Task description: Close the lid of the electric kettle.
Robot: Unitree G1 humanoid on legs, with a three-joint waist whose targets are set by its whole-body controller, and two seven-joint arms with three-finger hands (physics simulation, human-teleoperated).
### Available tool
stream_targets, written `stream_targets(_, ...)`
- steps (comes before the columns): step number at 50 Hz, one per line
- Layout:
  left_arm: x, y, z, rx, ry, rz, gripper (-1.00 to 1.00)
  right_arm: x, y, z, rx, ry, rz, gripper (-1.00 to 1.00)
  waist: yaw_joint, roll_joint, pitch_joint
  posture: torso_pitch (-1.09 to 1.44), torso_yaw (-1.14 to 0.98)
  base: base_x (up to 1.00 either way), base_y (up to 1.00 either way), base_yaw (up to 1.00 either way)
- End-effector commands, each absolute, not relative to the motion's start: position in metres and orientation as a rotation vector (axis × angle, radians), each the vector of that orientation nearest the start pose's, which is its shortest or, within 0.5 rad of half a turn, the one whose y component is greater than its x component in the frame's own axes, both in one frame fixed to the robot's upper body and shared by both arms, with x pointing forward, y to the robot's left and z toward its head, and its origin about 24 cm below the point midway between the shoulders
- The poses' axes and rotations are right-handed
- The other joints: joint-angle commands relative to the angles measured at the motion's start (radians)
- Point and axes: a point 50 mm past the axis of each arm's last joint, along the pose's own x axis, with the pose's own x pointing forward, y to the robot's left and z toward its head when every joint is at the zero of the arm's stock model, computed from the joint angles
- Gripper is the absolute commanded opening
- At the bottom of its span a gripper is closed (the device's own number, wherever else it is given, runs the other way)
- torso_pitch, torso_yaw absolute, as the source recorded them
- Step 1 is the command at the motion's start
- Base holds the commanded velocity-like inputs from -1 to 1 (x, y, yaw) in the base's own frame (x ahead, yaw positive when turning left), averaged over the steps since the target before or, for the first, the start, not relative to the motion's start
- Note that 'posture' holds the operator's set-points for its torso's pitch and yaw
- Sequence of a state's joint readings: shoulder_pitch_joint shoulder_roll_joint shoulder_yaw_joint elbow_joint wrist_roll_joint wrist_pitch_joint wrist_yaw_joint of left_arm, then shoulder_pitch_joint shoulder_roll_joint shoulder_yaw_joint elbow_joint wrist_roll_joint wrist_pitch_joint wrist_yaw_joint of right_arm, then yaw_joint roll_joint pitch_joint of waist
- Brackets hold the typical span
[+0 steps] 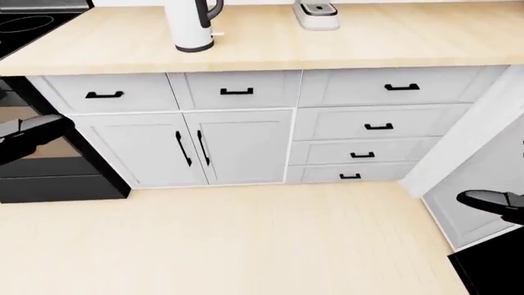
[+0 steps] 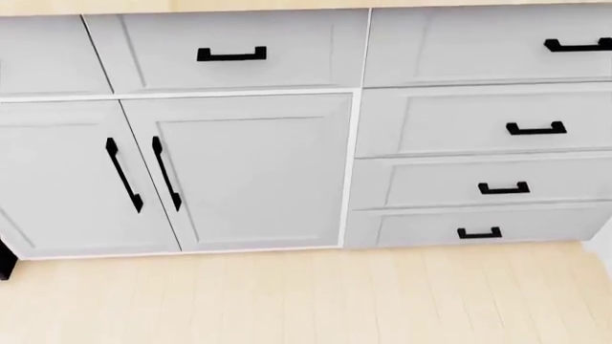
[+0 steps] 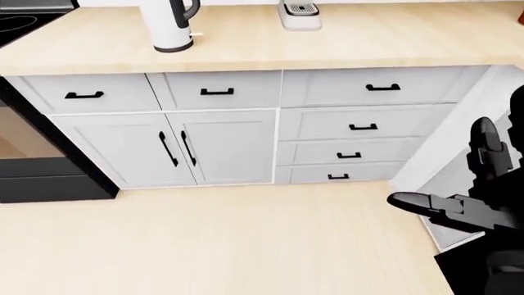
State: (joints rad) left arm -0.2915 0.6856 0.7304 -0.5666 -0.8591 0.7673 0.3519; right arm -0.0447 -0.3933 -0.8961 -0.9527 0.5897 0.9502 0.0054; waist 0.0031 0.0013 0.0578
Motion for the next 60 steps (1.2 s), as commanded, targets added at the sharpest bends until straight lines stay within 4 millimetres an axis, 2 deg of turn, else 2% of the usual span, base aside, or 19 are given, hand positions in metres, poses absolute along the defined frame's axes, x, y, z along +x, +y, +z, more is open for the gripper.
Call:
stream_targets(1, 0.2038, 0.303, 0.2854, -0.072, -0.46, 0.393, 1.0, 0.1546, -0.2809, 0.236, -0.126, -0.324, -0.361, 1.0, 0.0, 0.002, -0.017, 0.0, 0.0, 0.0, 0.0, 0.0)
stream_targets(2, 0.2041, 0.3032, 0.2848, -0.077, -0.459, 0.392, 1.0, 0.1546, -0.2805, 0.2354, -0.124, -0.324, -0.356, 1.0, -0.001, 0.01, -0.037, 0.0, 0.0, 0.0, 0.3, 0.0)
stream_targets(7, 0.2059, 0.3035, 0.2807, -0.074, -0.45, 0.393, 1.0, 0.1556, -0.2802, 0.2344, -0.134, -0.319, -0.358, 1.0, -0.003, -0.037, -0.04, 0.0, 0.0, 0.0, 0.44, 0.0)
stream_targets(10, 0.2059, 0.3032, 0.2812, -0.075, -0.45, 0.391, 1.0, 0.1562, -0.2798, 0.2338, -0.132, -0.317, -0.355, 1.0, -0.005, -0.023, -0.033, 0.0, 0.0, 0.0, 0.55, 0.0)
stream_targets(14, 0.2059, 0.3034, 0.281, -0.076, -0.449, 0.391, 1.0, 0.156, -0.2802, 0.2327, -0.131, -0.317, -0.356, 1.0, -0.011, 0.034, -0.021, 0.0, 0.0, 0.0, 0.54, 0.0)
stream_targets(16, 0.206, 0.3035, 0.281, -0.075, -0.449, 0.392, 1.0, 0.1559, -0.2799, 0.2327, -0.131, -0.316, -0.356, 1.0, -0.007, 0.12, -0.046, 0.0, 0.0, 0.0, 0.55, 0.0)
stream_targets(17, 0.2061, 0.3036, 0.2807, -0.075, -0.448, 0.392, 1.0, 0.156, -0.2801, 0.2324, -0.13, -0.316, -0.357, 1.0, 0.0, 0.071, -0.034, 0.0, 0.0, 0.0, 0.55, 0.0)
stream_targets(19, 0.206, 0.3041, 0.2808, -0.075, -0.448, 0.394, 1.0, 0.156, -0.28, 0.2321, -0.131, -0.316, -0.357, 1.0, 0.005, 0.069, -0.024, 0.0, 0.0, 0.0, 0.54, 0.0)
stream_targets(28, 0.2063, 0.3037, 0.2799, -0.076, -0.446, 0.393, 1.0, 0.156, -0.2803, 0.2319, -0.132, -0.313, -0.361, 1.0, -0.002, -0.053, -0.014, 0.0, 0.0, 0.0, 0.55, 0.0)
stream_targets(33, 0.2064, 0.3036, 0.2799, -0.075, -0.446, 0.391, 1.0, 0.1558, -0.2799, 0.2323, -0.132, -0.312, -0.361, 1.0, -0.011, -0.052, -0.034, 0.0, 0.0, 0.0, 0.55, 0.0)
stream_targets(38, 0.2073, 0.3035, 0.28, -0.077, -0.446, 0.39, 1.0, 0.1569, -0.2814, 0.2297, -0.128, -0.309, -0.363, 1.0, -0.014, 0.006, -0.014, 0.0, 0.0, 0.0, 0.55, 0.0)
stream_targets(39, 0.2075, 0.3033, 0.2798, -0.075, -0.446, 0.39, 1.0, 0.1567, -0.2811, 0.23, -0.13, -0.309, -0.363, 1.0, -0.016, 0.03, -0.018, 0.0, 0.0, 0.0, 0.54, 0.0)
stream_targets(41, 0.2081, 0.3032, 0.2795, -0.076, -0.446, 0.389, 1.0, 0.1561, -0.2819, 0.23, -0.129, -0.309, -0.364, 1.0, -0.008, 0.128, -0.045, 0.0, 0.0, 0.0, 0.54, 0.0)
stream_targets(42, 0.2083, 0.303, 0.2792, -0.076, -0.445, 0.389, 1.0, 0.1565, -0.2823, 0.2292, -0.128, -0.309, -0.364, 1.0, -0.007, 0.07, -0.027, 0.0, 0.0, 0.0, 0.54, 0.0)
stream_targets(52, 0.2085, 0.303, 0.2788, -0.072, -0.447, 0.389, 1.0, 0.1579, -0.2819, 0.2277, -0.128, -0.307, -0.364, 1.0, -0.002, -0.009, -0.011, 0.0, 0.0, 0.0, 0.54, 0.0)
stream_targets(55, 0.2084, 0.3032, 0.2784, -0.072, -0.447, 0.389, 1.0, 0.1581, -0.2814, 0.2275, -0.13, -0.307, -0.362, 1.0, -0.004, -0.058, -0.021, 0.0, 0.0, 0.0, 0.54, 0.0)
stream_targets(56, 0.2088, 0.3032, 0.2772, -0.07, -0.445, 0.389, 1.0, 0.1579, -0.2814, 0.2277, -0.129, -0.307, -0.363, 1.0, -0.014, -0.026, -0.018, 0.0, 0.0, 0.0, 0.54, 0.0)
stream_targets(58, 0.2084, 0.3031, 0.2776, -0.071, -0.446, 0.388, 1.0, 0.1578, -0.2807, 0.2285, -0.134, -0.307, -0.364, 1.0, -0.008, -0.057, -0.026, 0.0, 0.0, 0.0, 0.41, 0.0)
stream_targets(60, 0.2083, 0.3033, 0.2778, -0.071, -0.446, 0.388, 1.0, 0.1578, -0.2808, 0.2287, -0.116, -0.312, -0.366, 1.0, -0.007, -0.03, -0.022, 0.0, 0.0, 0.0, 0.02, 0.0)
